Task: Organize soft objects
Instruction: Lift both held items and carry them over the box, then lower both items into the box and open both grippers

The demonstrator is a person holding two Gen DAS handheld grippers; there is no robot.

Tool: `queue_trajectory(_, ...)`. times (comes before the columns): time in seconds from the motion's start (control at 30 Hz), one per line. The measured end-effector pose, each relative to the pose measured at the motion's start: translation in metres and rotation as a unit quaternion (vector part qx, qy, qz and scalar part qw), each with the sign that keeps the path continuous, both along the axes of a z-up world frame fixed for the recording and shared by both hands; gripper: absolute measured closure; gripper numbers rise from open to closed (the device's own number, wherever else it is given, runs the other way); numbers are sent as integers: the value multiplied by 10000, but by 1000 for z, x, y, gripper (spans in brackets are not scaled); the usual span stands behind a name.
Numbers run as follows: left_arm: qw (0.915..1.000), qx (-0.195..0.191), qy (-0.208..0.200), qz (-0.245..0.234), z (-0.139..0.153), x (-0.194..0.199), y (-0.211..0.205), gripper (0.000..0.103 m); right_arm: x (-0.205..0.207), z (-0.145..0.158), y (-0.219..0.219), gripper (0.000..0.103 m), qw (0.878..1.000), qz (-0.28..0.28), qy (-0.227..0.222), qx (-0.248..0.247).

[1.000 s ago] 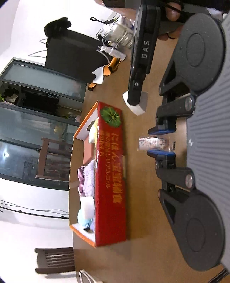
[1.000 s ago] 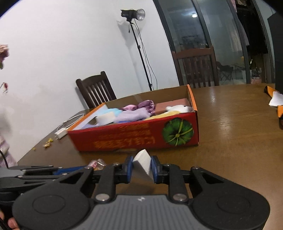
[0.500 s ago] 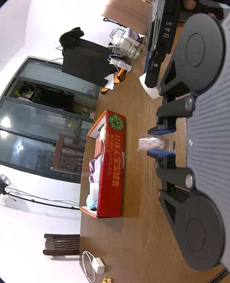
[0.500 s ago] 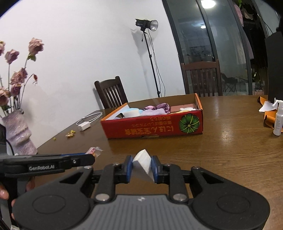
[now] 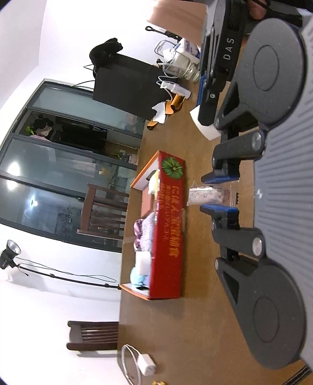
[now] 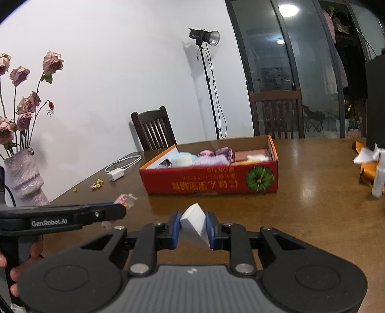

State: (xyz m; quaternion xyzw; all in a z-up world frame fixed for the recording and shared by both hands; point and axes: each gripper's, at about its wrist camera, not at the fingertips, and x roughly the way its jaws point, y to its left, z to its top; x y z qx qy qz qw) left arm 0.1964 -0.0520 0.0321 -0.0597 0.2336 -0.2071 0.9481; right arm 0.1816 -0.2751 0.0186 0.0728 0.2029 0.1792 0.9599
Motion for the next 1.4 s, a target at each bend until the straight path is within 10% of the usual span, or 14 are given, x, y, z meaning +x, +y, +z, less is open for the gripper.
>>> queue_trajectory(0.3, 9998, 69, -110, -137, 30, 100, -19, 84, 88, 28, -9, 80, 9997, 147, -174, -61)
queue_trajectory(0.83, 9955, -21, 911, -262, 11, 307, -64, 84, 292, 14, 2, 79, 9981, 216, 447, -366)
queue_trajectory(1.13, 9945, 153, 1013, -221, -15, 327, -69, 68, 321, -11, 4, 62, 9956, 94, 801, -474)
queue_trajectory(1.4, 9967, 235, 770, -129, 16, 302, -55, 64, 303, 19, -12, 59, 9977, -129, 558, -354)
